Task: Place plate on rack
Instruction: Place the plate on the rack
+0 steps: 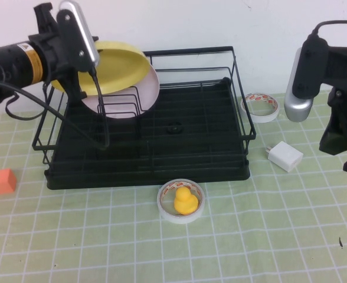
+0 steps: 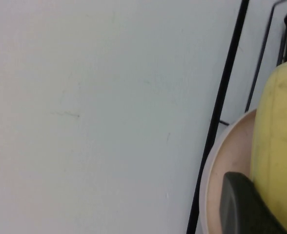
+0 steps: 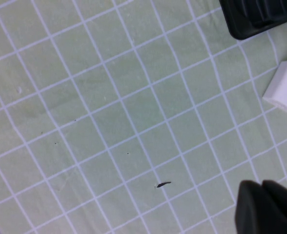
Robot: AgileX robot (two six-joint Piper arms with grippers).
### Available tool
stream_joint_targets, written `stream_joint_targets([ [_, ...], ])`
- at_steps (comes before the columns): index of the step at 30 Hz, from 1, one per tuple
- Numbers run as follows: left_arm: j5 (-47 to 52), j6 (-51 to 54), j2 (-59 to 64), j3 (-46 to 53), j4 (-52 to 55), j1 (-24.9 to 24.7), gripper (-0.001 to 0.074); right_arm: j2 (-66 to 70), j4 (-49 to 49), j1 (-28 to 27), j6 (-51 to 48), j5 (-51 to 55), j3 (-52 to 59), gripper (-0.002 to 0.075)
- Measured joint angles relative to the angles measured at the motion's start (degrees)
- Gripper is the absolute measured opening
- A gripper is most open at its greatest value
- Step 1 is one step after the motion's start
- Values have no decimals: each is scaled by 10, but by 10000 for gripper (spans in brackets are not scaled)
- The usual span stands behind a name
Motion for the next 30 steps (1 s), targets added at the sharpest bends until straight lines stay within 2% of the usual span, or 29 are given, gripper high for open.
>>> stream_joint_targets([
  [5, 7, 81, 25, -4, -32, 0, 83, 0, -1, 0, 1, 0, 0, 3],
  [17, -4, 74, 68, -4, -49, 0, 93, 0, -1, 0, 3, 0, 0, 3],
  [19, 0, 64, 73, -4, -49, 0, 145, 0, -1, 0, 3, 0, 0, 3],
  [23, 0, 48, 83, -4, -49, 0, 331, 0, -1, 0, 4, 0, 0, 2],
  [25, 0, 44, 86, -4, -50, 0, 398, 0, -1, 0, 7, 0, 0, 2],
  [30, -2, 52, 87, -4, -79, 0, 447, 0, -20, 0, 25, 0, 0, 2],
])
